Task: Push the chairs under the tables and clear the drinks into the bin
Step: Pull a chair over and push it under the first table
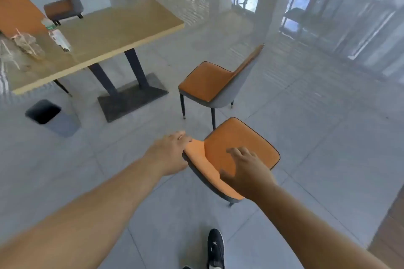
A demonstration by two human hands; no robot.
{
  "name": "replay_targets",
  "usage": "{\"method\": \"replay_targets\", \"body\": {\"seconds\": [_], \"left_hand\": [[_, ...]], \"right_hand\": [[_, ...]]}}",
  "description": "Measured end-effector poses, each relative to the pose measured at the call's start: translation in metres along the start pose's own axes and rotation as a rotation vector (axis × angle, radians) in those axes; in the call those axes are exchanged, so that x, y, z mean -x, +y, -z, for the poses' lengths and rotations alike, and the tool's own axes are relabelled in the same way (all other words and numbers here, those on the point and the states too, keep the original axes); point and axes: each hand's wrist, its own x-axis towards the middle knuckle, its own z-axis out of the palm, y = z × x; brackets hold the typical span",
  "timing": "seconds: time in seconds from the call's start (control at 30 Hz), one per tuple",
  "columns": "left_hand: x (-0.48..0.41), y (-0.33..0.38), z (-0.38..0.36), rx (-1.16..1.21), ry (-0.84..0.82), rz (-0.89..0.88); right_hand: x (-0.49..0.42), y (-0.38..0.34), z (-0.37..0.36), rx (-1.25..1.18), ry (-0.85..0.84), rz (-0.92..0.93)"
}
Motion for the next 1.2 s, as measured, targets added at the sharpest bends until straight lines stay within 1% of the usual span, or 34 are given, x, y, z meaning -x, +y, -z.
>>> {"method": "replay_targets", "body": {"seconds": [0.13,0.2,0.3,0.37,0.47,0.57,0.67,0.87,1.2], "left_hand": [[-0.033,-0.031,-0.021,-0.222,-0.123,-0.027],[-0.051,-0.046,-0.036,-0.281,-0.153,-0.067],[-0.08,-0.061,-0.057,-0.32,-0.176,-0.176],[-0.096,-0.066,-0.072,-0.314,-0.198,-0.239],[-0.118,-0.071,-0.089,-0.237,-0.21,-0.317],[-0.128,-0.08,-0.094,-0.123,-0.223,-0.359],[-0.125,-0.089,-0.094,-0.082,-0.223,-0.38],[-0.088,-0.126,-0.1,-0.026,-0.164,-0.297],[0.005,-0.234,-0.1,0.049,-0.082,0.0]], "right_hand": [[-0.027,-0.007,-0.052,-0.097,-0.139,-0.069],[-0.035,-0.013,-0.081,-0.116,-0.215,-0.087],[-0.04,-0.015,-0.115,-0.073,-0.305,-0.129],[-0.04,-0.018,-0.13,-0.013,-0.337,-0.184],[-0.042,-0.019,-0.145,0.019,-0.291,-0.276],[-0.046,-0.019,-0.146,0.065,-0.287,-0.288],[-0.048,-0.024,-0.141,0.092,-0.319,-0.288],[-0.055,-0.055,-0.146,0.103,-0.367,-0.186],[-0.108,-0.147,-0.173,0.179,-0.483,0.119]]}}
